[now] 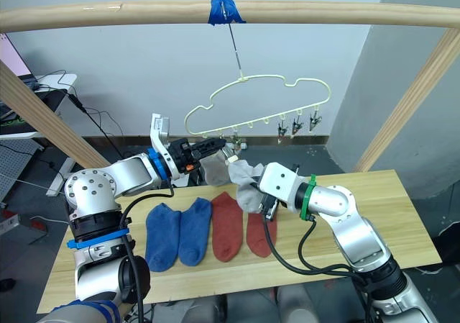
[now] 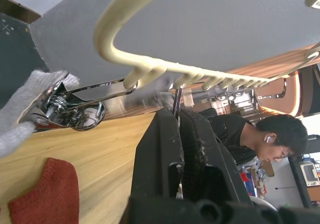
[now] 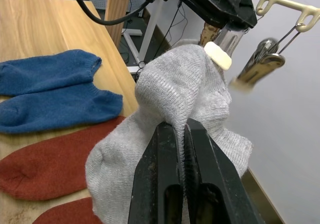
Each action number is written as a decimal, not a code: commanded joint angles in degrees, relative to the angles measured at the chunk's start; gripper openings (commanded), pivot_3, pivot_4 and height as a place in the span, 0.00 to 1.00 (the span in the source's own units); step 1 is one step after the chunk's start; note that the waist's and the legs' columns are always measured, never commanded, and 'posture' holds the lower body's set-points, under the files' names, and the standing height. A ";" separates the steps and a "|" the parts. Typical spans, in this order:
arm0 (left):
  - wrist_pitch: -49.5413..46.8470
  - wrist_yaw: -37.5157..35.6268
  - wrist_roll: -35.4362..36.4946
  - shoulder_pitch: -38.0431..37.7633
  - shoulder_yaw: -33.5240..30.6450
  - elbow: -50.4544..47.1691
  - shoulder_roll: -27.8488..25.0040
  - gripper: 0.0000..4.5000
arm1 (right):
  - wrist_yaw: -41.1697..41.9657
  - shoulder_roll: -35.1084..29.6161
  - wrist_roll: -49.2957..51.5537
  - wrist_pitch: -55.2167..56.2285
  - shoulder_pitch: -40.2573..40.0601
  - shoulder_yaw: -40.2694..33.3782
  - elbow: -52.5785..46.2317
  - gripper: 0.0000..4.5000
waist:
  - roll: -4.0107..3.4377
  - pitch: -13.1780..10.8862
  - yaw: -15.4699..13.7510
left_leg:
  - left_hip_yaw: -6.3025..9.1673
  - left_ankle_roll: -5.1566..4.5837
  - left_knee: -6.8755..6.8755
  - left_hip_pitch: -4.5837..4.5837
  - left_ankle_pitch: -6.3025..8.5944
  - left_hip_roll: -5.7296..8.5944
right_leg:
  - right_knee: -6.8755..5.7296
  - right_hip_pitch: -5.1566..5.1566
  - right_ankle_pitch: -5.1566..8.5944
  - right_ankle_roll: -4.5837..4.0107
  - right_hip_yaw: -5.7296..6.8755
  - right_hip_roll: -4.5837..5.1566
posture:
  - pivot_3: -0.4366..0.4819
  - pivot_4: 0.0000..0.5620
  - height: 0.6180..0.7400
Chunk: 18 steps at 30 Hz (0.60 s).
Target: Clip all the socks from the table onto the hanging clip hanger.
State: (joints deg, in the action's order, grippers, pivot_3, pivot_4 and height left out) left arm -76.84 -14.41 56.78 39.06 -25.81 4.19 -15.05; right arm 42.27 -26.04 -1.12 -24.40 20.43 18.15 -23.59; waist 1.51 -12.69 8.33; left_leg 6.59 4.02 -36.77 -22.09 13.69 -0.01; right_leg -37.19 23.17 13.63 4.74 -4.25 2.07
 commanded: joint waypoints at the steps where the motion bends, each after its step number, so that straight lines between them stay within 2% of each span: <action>1: -0.31 0.84 -0.86 -0.61 1.14 0.61 -0.34 0.00 | -0.98 1.18 -0.19 0.97 1.19 0.72 -0.83 0.00 | 0.00 0.00 0.02 | 0.00 0.00 0.00 0.00 0.00 0.00 | 0.00 0.00 0.00 0.00 0.00 0.00 | 0.28 0.34 1.00; 13: 0.22 -0.25 -0.45 -1.58 2.90 -0.89 -1.26 0.00 | -2.07 3.00 -0.80 3.05 2.68 1.53 2.33 0.00 | 0.00 0.00 -0.04 | 0.00 0.00 0.06 0.00 0.00 0.00 | 0.04 0.01 0.00 0.00 0.00 0.00 | 0.29 0.33 1.00; 15: 3.16 -2.08 -3.31 -2.85 6.35 -2.59 -3.05 0.00 | -1.99 2.98 -0.58 2.97 3.08 1.29 2.60 0.00 | 0.00 0.00 -0.02 | 0.00 0.00 0.06 0.00 0.00 0.00 | 0.05 0.01 0.00 0.00 0.00 0.00 | 0.29 0.33 1.00; 17: 4.39 -4.87 -3.21 -3.89 8.36 -4.39 -4.19 0.00 | -2.06 3.13 -0.53 3.13 3.23 1.39 2.96 0.00 | -0.01 0.00 -0.02 | 0.00 0.00 0.09 0.01 0.00 -0.01 | 0.05 0.02 0.00 0.00 0.00 0.00 | 0.29 0.33 1.00; 18: 4.35 -5.27 -2.22 -3.97 7.95 -4.62 -3.96 0.06 | -2.18 3.30 -0.59 3.28 3.31 1.53 3.27 0.00 | -0.02 0.01 -0.03 | 0.00 0.00 0.10 0.01 0.00 -0.01 | 0.05 0.02 0.00 -0.01 0.00 0.00 | 0.29 0.31 1.00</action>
State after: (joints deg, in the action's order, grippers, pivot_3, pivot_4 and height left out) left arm -72.05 -18.77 55.14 36.37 -19.17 0.00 -18.74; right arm 40.73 -23.25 -1.71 -22.68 22.95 20.26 -19.74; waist 1.49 -12.68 8.30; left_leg 6.59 4.02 -36.66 -22.08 13.69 -0.03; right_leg -37.13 23.19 13.63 4.73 -4.25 2.07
